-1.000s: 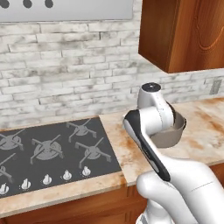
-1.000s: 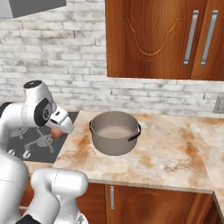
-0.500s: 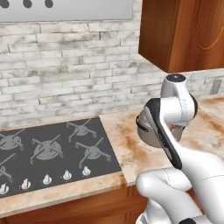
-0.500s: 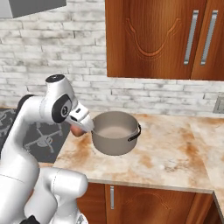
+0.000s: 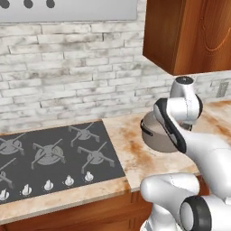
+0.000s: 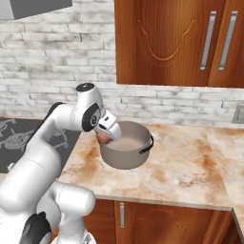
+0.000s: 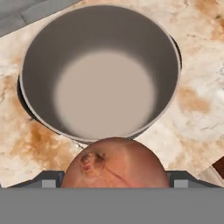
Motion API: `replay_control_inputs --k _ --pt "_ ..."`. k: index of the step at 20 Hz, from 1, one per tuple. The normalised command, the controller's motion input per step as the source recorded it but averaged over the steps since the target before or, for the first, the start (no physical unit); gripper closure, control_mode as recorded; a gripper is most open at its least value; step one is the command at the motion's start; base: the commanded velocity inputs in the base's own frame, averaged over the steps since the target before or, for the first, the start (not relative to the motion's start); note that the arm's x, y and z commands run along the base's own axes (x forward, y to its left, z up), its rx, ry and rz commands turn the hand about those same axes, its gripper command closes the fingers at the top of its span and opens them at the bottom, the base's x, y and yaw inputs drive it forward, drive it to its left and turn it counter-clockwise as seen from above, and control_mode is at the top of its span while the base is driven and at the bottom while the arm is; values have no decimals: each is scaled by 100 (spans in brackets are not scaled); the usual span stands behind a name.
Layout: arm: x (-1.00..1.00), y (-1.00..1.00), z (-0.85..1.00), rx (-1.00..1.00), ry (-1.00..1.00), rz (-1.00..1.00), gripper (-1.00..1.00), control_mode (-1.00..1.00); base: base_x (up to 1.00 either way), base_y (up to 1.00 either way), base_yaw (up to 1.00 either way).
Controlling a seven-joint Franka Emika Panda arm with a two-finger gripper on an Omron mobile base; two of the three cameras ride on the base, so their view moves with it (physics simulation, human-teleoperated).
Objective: Turn on the sink faucet. Then move the onion from the counter to the sink. Turn off the sink. Move the vegetable from the sink to the pot next to the stove. Finally move the pot to the front right burner.
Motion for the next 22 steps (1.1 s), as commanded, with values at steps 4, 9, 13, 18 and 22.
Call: replay_control_inputs --k 4,9,13,18,22 --pt "47 -13 -54 -3 -2 0 100 -100 0 0 0" --pt "37 -4 -31 -2 -2 0 100 -100 0 0 0" --pt "43 -11 -17 0 0 0 100 -100 0 0 0" --pt "35 -14 -25 0 0 0 100 -100 0 0 0" --pt "18 -17 -29 0 0 0 100 -100 0 0 0"
